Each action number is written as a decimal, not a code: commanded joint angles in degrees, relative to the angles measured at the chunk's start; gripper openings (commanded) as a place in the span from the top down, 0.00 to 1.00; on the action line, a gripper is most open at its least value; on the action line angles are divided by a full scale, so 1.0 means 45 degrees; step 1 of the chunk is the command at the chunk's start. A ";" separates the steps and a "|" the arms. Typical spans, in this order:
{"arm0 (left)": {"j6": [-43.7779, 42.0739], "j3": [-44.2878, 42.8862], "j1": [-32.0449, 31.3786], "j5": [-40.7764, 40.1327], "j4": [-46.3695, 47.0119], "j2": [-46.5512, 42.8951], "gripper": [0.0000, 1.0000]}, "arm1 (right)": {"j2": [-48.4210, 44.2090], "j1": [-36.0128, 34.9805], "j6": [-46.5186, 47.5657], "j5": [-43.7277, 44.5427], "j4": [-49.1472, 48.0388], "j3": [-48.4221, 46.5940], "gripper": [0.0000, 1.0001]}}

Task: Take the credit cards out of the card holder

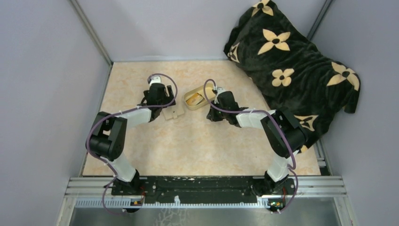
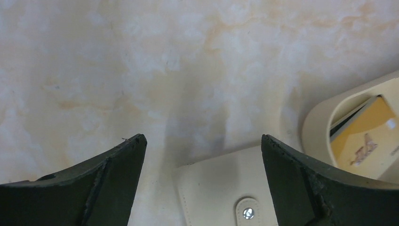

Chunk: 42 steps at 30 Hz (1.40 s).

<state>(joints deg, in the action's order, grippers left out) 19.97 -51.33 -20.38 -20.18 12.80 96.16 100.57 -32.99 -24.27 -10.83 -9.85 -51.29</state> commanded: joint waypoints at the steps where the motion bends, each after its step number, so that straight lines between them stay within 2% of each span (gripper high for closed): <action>1: 0.0521 -0.0088 0.0140 0.0889 -0.0718 0.0621 0.02 | -0.0454 -0.0071 0.0039 -0.0005 -0.0690 -0.0072 1.00; 8: 0.1151 0.0711 0.0135 0.2318 0.0043 0.1140 0.01 | -0.0388 -0.0071 -0.0075 -0.0328 -0.0928 0.0083 1.00; 14: 0.1624 0.1831 -0.0055 0.3018 0.0086 0.0483 0.01 | -0.0571 -0.0071 -0.0074 -0.0214 -0.0812 0.0127 1.00; 24: 0.2899 0.3203 -0.2259 0.3185 -0.0442 -0.0880 0.03 | -0.0932 -0.0071 -0.0055 -0.0134 -0.0577 -0.0009 1.00; 31: 0.3781 0.4122 -0.3078 0.3327 -0.1425 -0.3113 0.03 | -0.1194 -0.0071 0.0098 0.0178 -0.0360 0.0146 1.00; 35: 0.3003 0.4053 -0.3088 0.2285 -0.1890 -0.4084 0.03 | -0.1880 -0.0071 0.0138 0.0335 -0.0398 0.0292 1.00; 38: 0.1931 0.3887 -0.3044 0.1607 -0.1000 -0.3952 0.03 | -0.1978 -0.0080 0.0111 0.0354 -0.0467 0.0342 1.00; 42: 0.1464 0.3658 -0.2655 0.1362 0.0596 -0.3534 0.07 | -0.2003 -0.0071 0.0119 0.0372 -0.0442 0.0382 1.00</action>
<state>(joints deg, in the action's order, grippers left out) 30.57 -33.08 -33.52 -11.31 8.25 79.15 93.91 -32.99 -24.08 -9.87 -10.04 -49.50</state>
